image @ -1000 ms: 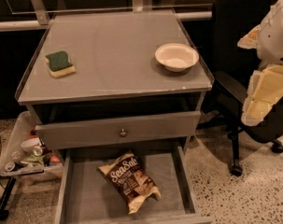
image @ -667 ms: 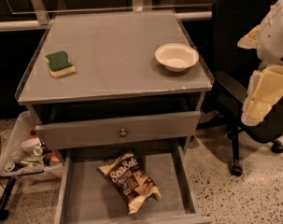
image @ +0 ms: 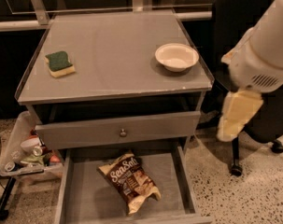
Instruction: Pick brown chip bag from middle drawer and place on counter
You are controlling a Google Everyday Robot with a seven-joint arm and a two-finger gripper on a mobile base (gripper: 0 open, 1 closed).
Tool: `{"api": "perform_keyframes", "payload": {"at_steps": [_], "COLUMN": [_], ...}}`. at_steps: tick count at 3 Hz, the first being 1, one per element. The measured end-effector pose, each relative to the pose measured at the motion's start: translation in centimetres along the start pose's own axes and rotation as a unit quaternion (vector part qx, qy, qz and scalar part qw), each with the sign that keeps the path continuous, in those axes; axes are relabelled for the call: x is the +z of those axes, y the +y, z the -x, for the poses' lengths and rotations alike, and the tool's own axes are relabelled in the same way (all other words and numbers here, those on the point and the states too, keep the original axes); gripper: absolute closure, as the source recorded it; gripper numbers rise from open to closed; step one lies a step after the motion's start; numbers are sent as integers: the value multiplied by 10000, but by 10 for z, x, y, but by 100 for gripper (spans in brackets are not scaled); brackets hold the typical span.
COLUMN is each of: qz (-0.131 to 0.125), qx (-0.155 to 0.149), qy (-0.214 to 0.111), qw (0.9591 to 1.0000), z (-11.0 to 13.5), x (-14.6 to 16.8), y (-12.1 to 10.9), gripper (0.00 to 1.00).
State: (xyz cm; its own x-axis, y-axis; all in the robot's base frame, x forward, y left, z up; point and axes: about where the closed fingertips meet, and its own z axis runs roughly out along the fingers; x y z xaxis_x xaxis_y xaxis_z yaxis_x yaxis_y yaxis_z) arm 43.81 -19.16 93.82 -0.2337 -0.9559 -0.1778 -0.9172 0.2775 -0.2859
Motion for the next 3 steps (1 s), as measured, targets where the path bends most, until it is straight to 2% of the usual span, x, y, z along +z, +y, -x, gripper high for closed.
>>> {"api": "perform_keyframes", "payload": {"at_steps": [1, 2, 3], "qz": [111, 109, 347], "qx": [7, 7, 58], "qy": [152, 150, -14], "qw": [9998, 9998, 9994], "z": [14, 14, 26], "x": [61, 61, 85], "y": [29, 29, 54], "gripper": [0, 0, 0]}}
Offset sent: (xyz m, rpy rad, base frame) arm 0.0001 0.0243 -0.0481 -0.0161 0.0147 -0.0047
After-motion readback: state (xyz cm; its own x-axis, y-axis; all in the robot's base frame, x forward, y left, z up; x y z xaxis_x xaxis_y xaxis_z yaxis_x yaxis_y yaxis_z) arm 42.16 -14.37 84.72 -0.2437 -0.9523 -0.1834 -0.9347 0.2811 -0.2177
